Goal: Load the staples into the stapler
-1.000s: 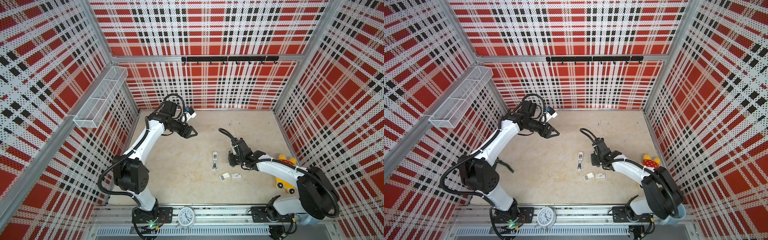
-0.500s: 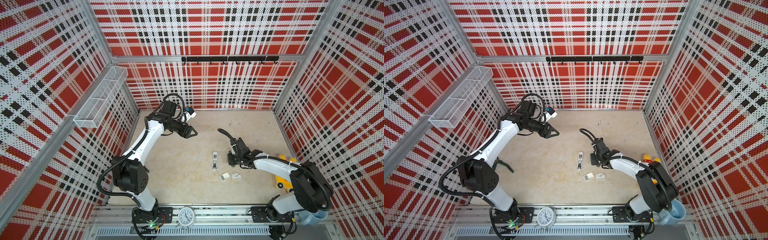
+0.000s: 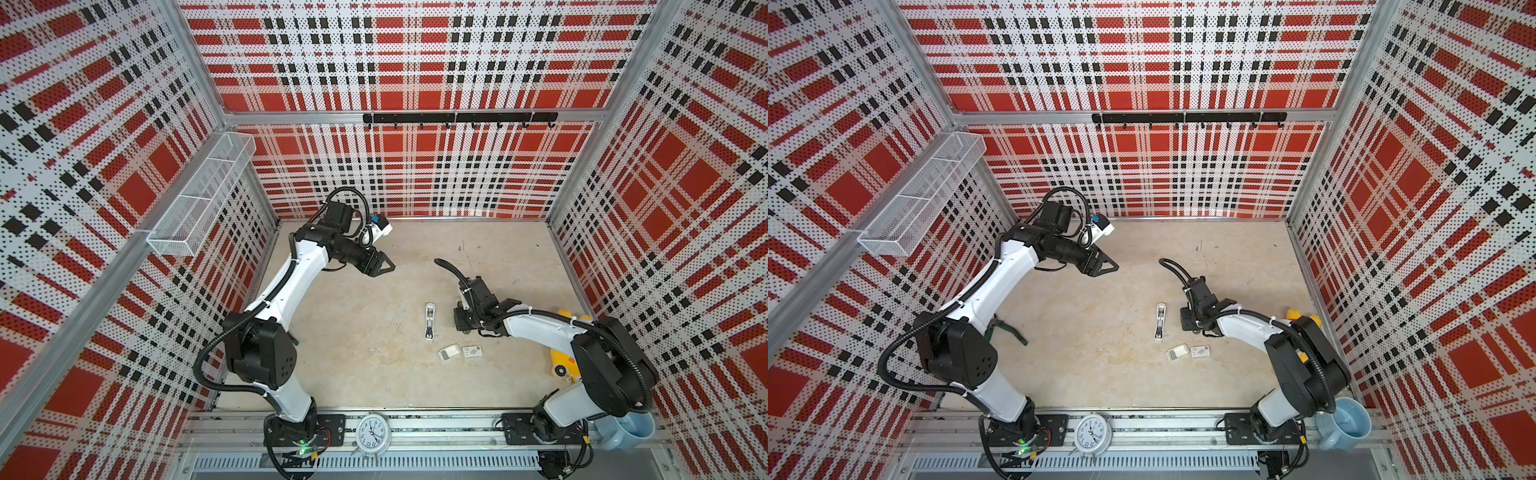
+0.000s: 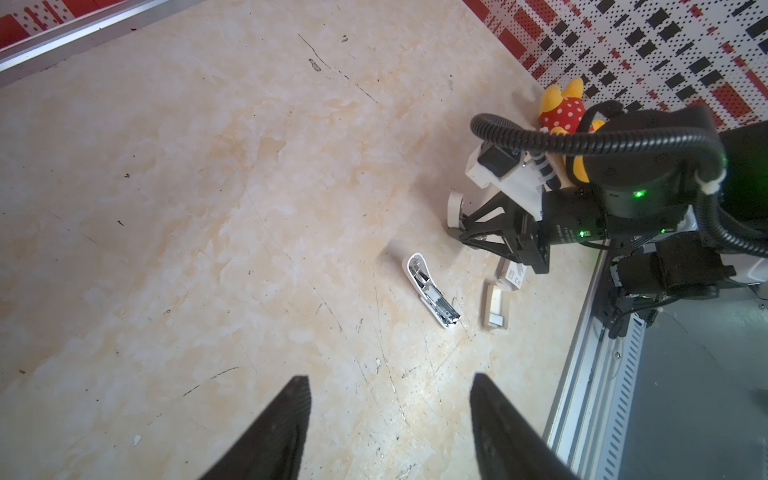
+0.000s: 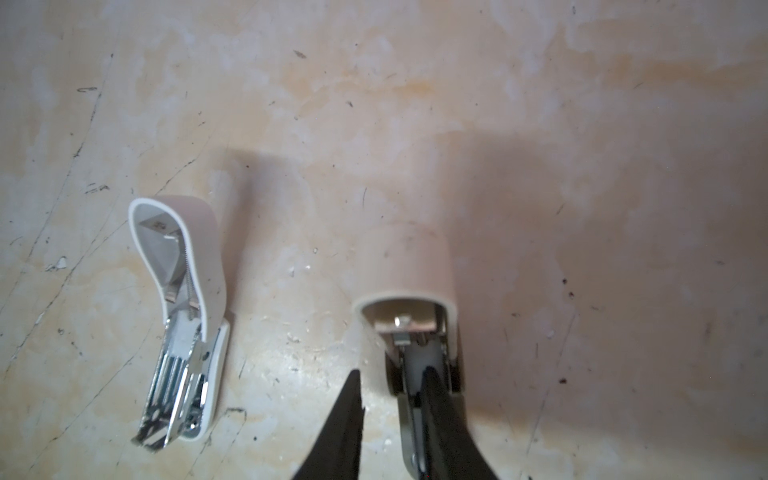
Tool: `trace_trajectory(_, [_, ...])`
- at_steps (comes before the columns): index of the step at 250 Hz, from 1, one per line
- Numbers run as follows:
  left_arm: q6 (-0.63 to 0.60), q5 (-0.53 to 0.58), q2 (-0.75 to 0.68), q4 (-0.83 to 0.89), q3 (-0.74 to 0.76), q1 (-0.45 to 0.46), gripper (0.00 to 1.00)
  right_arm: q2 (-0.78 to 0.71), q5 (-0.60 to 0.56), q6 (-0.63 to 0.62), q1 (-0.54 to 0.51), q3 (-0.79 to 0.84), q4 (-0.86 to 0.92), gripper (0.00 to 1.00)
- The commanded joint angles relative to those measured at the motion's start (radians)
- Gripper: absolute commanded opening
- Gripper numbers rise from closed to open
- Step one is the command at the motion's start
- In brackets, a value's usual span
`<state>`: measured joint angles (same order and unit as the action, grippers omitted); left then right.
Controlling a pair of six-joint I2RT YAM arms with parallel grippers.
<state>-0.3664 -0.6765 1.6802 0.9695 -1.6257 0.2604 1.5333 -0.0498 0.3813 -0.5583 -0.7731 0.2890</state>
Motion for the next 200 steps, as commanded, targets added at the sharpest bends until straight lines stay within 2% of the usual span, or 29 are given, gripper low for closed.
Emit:
trace_trajectory(1, [0.0, -0.009, -0.029, 0.002, 0.013, -0.008, 0.64, -0.013, 0.01, -0.013, 0.007, -0.002, -0.021, 0.27])
trace_trajectory(200, [0.0, -0.002, -0.039, -0.001, 0.03, -0.008, 0.64, -0.017, 0.025, -0.015, 0.006, 0.025, 0.002, 0.26])
